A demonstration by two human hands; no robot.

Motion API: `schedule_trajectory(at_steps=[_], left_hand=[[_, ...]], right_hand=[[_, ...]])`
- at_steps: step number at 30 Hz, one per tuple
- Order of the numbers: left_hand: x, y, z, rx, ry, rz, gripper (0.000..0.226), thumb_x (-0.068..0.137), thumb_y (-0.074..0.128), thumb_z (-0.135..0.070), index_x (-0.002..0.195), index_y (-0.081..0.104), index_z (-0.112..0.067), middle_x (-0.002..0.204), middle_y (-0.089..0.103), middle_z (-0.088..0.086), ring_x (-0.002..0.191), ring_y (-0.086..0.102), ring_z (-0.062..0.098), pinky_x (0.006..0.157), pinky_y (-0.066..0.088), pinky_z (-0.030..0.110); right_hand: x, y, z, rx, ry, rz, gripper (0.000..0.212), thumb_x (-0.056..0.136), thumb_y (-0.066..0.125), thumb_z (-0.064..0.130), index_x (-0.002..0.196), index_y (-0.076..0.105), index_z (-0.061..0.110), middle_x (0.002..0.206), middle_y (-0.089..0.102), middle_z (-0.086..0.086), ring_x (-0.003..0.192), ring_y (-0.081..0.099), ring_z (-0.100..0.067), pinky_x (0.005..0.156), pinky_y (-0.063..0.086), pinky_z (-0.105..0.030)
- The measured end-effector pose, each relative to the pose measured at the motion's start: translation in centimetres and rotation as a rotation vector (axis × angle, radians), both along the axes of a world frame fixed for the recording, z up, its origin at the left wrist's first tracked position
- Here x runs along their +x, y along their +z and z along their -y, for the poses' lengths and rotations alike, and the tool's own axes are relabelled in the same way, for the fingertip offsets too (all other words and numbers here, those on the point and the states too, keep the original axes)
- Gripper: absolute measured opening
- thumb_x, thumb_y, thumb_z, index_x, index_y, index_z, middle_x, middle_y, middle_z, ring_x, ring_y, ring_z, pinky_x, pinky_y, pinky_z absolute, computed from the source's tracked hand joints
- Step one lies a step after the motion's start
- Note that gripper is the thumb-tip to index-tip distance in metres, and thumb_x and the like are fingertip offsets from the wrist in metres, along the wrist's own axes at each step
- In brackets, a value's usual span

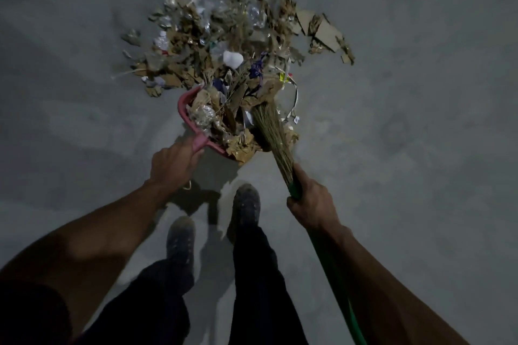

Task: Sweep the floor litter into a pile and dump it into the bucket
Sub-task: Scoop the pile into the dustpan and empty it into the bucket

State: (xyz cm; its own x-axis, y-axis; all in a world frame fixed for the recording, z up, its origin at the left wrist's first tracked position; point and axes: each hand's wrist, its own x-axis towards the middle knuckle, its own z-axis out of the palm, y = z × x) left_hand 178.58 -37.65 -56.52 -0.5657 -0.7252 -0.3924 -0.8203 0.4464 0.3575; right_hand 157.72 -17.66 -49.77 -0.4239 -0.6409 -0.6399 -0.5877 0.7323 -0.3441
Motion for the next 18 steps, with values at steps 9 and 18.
schedule_trajectory(at_steps=[9,18], left_hand=[[11.2,16.0,-3.2,-0.076,0.088,-0.037,0.035,0.100,0.049,-0.035,0.121,0.053,-0.008,0.107,0.065,0.017,0.092,0.062,0.037,0.070,0.036,0.035],[23.1,25.7,-9.8,-0.182,0.236,-0.089,0.033,0.100,0.046,-0.037,0.116,0.055,-0.009,0.102,0.065,0.015,0.088,0.063,0.036,0.068,0.043,0.038]], right_hand=[[11.2,15.7,-2.4,-0.097,0.037,-0.067,0.080,0.086,0.064,0.014,0.153,0.022,0.027,0.111,0.061,-0.015,0.083,0.049,-0.022,0.070,0.041,-0.031],[19.5,23.5,-7.2,-0.200,0.176,-0.110,0.083,0.085,0.061,0.020,0.155,0.018,0.031,0.107,0.061,-0.014,0.089,0.058,-0.030,0.072,0.048,-0.037]])
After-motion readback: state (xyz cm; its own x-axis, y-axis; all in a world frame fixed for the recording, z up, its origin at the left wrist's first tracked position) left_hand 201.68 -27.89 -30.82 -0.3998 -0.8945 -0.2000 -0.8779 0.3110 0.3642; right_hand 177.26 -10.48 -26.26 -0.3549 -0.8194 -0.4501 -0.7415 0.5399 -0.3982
